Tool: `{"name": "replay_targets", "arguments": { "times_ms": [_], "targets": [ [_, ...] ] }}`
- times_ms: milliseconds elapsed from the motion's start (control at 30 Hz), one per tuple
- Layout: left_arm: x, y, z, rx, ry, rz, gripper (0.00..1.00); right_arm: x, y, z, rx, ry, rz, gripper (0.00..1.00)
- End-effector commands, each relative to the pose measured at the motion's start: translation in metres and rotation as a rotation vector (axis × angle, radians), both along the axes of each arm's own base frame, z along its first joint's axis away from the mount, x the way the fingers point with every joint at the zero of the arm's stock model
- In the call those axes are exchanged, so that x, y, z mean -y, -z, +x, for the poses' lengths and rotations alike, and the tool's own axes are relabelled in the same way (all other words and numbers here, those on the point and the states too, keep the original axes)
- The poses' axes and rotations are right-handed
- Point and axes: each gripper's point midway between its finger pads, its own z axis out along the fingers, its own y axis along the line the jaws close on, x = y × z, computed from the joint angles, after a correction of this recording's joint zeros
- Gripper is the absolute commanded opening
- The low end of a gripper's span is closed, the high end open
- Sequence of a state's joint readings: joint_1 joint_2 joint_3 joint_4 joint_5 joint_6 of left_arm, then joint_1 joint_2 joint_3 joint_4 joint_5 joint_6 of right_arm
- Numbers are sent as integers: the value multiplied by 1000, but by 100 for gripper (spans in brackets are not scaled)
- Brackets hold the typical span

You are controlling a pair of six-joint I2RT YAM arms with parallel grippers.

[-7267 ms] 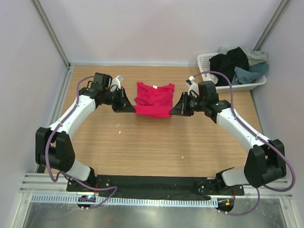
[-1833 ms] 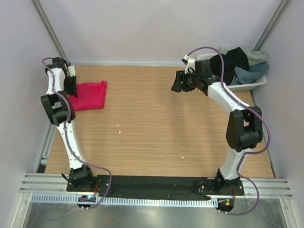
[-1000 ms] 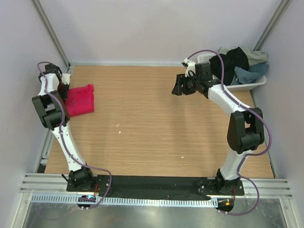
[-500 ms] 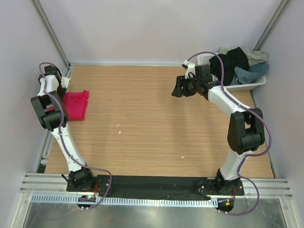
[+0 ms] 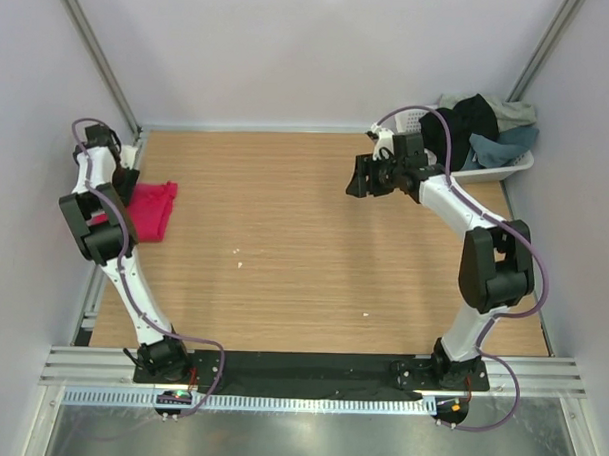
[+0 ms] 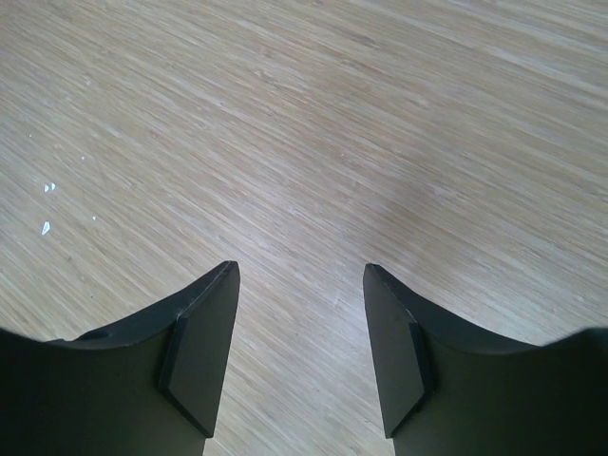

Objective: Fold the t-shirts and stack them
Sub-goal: Neatly place the folded tshirt to the corner

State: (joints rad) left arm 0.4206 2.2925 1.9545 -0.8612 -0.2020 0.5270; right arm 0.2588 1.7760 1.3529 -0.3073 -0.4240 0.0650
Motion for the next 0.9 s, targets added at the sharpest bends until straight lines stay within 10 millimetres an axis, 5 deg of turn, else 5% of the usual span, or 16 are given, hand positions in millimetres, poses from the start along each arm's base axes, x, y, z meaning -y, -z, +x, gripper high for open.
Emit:
{"name": "replay_targets", "arguments": {
  "times_ms": [0, 200, 300, 400, 533, 667, 700, 867],
  "targets": [
    [29, -90, 29, 289, -1, -47, 61, 6, -37, 10, 120, 17, 11, 61],
    [102, -197, 79, 629, 38, -167, 62, 25, -50, 24, 171, 75, -34, 63],
    [149, -226, 99, 718, 89, -252, 68, 44, -55, 33, 211, 144, -102, 70],
    [200, -232, 110, 731, 143, -357, 69, 72, -58, 43, 249, 264, -214, 80],
    [264, -195, 109, 612, 181, -424, 68, 114, -58, 41, 255, 449, -362, 100],
    [327, -167, 93, 523, 269, -458, 72, 138, -65, 22, 249, 540, -441, 100],
    [328, -165, 91, 519, 265, -462, 73, 141, -68, 19, 259, 546, -452, 100],
    [394, -163, 68, 476, 325, -572, 81, 160, -75, 5, 295, 597, -497, 100]
  ]
}}
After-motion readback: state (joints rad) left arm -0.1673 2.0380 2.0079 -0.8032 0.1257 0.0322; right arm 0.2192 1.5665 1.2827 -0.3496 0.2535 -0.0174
